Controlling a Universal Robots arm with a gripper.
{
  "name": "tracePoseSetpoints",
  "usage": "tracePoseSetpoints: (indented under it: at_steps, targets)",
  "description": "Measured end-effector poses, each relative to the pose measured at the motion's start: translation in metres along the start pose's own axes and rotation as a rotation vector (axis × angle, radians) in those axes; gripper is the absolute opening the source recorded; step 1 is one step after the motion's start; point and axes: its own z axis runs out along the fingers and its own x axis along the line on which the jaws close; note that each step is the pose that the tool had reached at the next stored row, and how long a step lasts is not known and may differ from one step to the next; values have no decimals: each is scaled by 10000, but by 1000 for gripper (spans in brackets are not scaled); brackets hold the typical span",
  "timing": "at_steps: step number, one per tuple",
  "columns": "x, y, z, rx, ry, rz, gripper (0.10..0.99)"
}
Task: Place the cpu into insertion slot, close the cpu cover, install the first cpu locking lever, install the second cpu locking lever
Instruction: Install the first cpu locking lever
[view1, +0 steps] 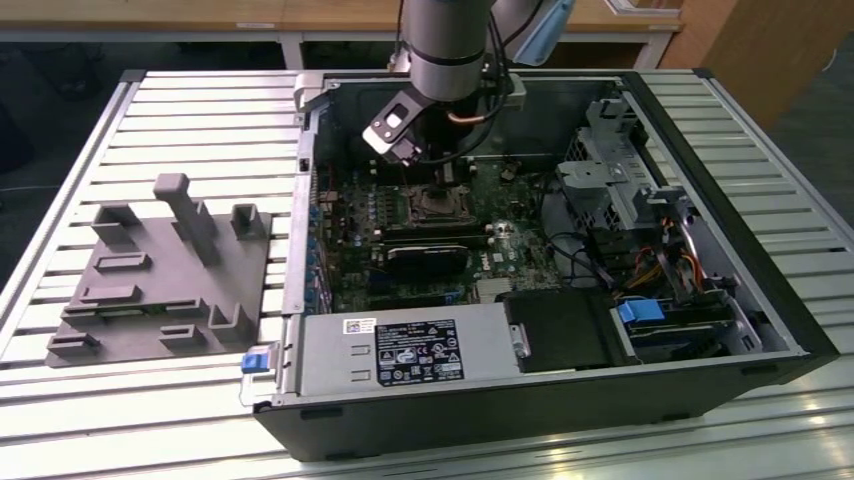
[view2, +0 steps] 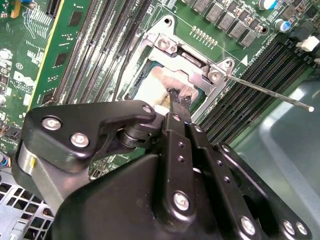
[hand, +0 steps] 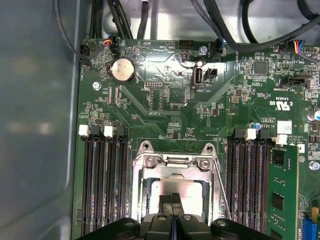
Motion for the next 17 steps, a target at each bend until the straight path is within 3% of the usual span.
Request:
tracePoseSetpoints:
  at_steps: [4, 7, 17]
  targets:
    - [1, 1, -33, -2, 3, 0, 106]
    - [2, 4, -102, -1, 2, 1, 106]
    - [12, 19, -515, -2, 2, 0, 106]
